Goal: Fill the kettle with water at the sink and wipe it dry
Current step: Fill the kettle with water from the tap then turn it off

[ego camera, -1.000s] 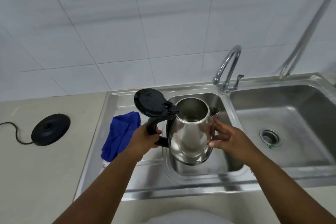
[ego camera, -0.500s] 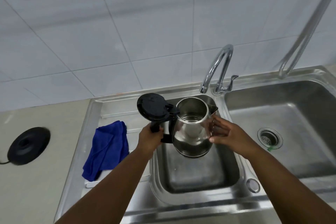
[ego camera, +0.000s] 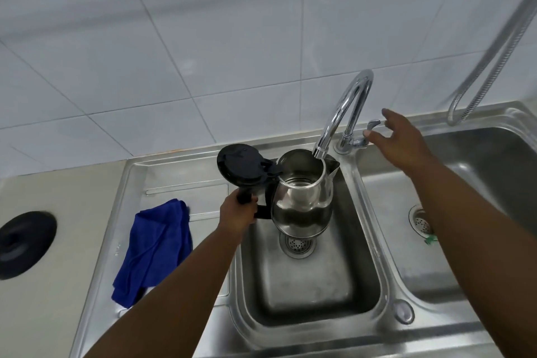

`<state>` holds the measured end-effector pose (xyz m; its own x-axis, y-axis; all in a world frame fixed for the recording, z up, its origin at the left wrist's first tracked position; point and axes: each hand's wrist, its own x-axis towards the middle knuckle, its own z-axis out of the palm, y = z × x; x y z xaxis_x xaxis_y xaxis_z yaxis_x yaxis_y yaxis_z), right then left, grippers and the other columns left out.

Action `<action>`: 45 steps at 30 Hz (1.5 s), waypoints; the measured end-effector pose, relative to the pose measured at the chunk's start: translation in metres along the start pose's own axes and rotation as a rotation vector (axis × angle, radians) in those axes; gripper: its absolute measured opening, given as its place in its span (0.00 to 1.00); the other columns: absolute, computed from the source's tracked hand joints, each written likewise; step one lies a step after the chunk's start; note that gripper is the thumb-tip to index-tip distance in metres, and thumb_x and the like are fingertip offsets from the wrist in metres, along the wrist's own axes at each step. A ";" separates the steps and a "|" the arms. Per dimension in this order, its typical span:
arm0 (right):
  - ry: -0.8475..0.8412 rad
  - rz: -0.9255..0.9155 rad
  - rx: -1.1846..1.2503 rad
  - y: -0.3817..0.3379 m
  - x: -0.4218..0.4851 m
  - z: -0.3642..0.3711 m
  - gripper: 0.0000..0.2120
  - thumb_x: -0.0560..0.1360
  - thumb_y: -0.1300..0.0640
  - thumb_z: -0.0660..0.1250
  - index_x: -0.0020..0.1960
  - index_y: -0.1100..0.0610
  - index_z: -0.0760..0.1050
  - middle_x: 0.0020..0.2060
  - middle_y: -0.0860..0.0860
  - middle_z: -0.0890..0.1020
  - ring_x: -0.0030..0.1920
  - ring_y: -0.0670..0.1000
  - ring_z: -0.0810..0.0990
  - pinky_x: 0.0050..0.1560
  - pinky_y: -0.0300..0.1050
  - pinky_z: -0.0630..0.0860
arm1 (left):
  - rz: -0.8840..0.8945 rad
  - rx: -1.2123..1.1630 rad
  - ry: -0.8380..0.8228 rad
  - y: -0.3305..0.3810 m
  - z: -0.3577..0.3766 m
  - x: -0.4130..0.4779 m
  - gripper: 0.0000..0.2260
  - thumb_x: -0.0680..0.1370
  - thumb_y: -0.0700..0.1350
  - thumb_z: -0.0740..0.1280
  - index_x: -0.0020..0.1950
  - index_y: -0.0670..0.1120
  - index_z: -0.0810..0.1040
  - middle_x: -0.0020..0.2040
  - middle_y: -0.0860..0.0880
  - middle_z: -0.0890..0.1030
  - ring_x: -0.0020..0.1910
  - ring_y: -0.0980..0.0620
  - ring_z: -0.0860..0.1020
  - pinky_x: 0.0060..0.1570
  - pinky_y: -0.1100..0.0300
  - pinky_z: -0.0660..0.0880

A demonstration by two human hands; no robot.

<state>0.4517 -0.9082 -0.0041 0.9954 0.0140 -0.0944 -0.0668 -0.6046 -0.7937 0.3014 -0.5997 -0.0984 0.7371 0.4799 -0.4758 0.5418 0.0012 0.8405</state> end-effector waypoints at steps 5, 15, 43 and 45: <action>0.002 -0.027 -0.035 -0.005 0.008 0.008 0.26 0.77 0.52 0.72 0.72 0.57 0.73 0.69 0.53 0.76 0.70 0.54 0.74 0.65 0.41 0.67 | 0.002 -0.007 -0.002 -0.001 0.002 0.008 0.10 0.72 0.35 0.66 0.39 0.52 0.77 0.46 0.42 0.81 0.43 0.43 0.79 0.44 0.49 0.80; 0.039 -0.116 -0.035 0.028 -0.023 0.022 0.26 0.75 0.57 0.74 0.72 0.57 0.72 0.70 0.55 0.76 0.68 0.58 0.76 0.70 0.51 0.72 | 0.004 -0.001 0.009 -0.004 0.008 0.016 0.06 0.75 0.39 0.68 0.43 0.51 0.77 0.44 0.43 0.79 0.42 0.45 0.79 0.39 0.55 0.78; -0.205 -0.026 0.239 0.041 -0.093 0.076 0.16 0.77 0.64 0.70 0.62 0.51 0.82 0.53 0.45 0.87 0.56 0.44 0.85 0.65 0.48 0.77 | 0.017 -0.042 -0.002 -0.005 0.004 0.010 0.06 0.77 0.38 0.67 0.44 0.49 0.78 0.46 0.43 0.80 0.41 0.46 0.78 0.43 0.52 0.79; -0.200 -0.024 0.247 0.041 -0.094 0.076 0.15 0.77 0.64 0.70 0.61 0.51 0.82 0.52 0.45 0.87 0.56 0.44 0.85 0.65 0.47 0.77 | 0.014 -0.044 -0.004 -0.005 0.004 0.008 0.07 0.76 0.37 0.67 0.42 0.50 0.78 0.45 0.43 0.80 0.41 0.46 0.78 0.44 0.50 0.79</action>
<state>0.3502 -0.8733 -0.0733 0.9655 0.1966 -0.1706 -0.0825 -0.3905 -0.9169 0.3061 -0.5988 -0.1076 0.7463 0.4765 -0.4648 0.5131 0.0331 0.8577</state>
